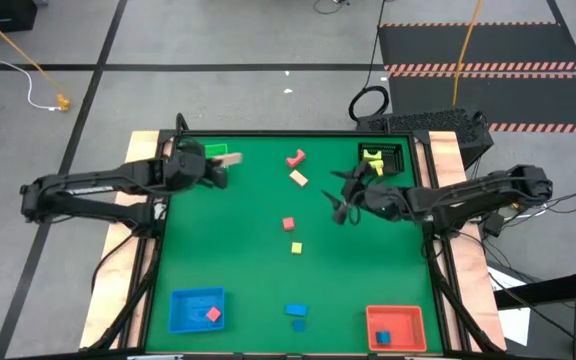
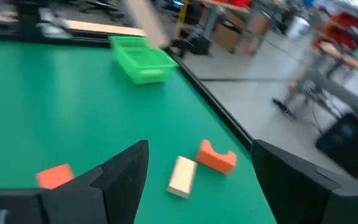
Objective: Sort & place blocks by color
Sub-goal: Put the bottom light orange block into the green bin, then put the light orange block into the green bin
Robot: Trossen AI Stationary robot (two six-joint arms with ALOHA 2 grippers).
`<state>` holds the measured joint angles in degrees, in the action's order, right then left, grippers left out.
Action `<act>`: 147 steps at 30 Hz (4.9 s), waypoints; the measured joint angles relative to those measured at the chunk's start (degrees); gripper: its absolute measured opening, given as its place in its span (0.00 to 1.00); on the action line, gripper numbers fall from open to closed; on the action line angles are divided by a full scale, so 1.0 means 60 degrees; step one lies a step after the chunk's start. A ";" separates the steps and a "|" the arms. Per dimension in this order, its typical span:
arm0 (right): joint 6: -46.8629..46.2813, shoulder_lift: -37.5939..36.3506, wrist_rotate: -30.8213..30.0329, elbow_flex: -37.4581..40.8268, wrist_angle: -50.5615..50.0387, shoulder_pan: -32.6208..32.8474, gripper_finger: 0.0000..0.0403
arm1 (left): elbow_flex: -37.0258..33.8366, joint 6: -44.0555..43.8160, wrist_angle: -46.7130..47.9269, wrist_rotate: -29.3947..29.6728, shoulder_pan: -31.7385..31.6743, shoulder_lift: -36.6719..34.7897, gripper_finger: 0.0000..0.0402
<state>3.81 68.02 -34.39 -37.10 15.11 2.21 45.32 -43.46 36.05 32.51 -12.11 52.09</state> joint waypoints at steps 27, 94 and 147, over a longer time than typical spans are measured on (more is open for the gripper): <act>-0.1576 0.4946 0.3814 0.0007 0.4923 -0.3051 0.68 | -0.0004 0.0378 0.1448 0.0029 -0.2496 0.1826 0.18; -0.1520 0.8633 0.3107 -0.1679 0.5399 -0.3074 0.56 | -0.0004 0.1701 -0.2771 -0.1173 -0.1293 0.1866 0.45; 0.3887 0.4333 0.4255 -0.1632 0.5269 -0.0145 0.28 | -0.0013 -0.0124 -0.6878 -0.2849 0.2759 0.3224 0.45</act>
<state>27.13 94.02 -8.86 -46.89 46.73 1.34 45.24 -44.20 -5.22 15.42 4.45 71.44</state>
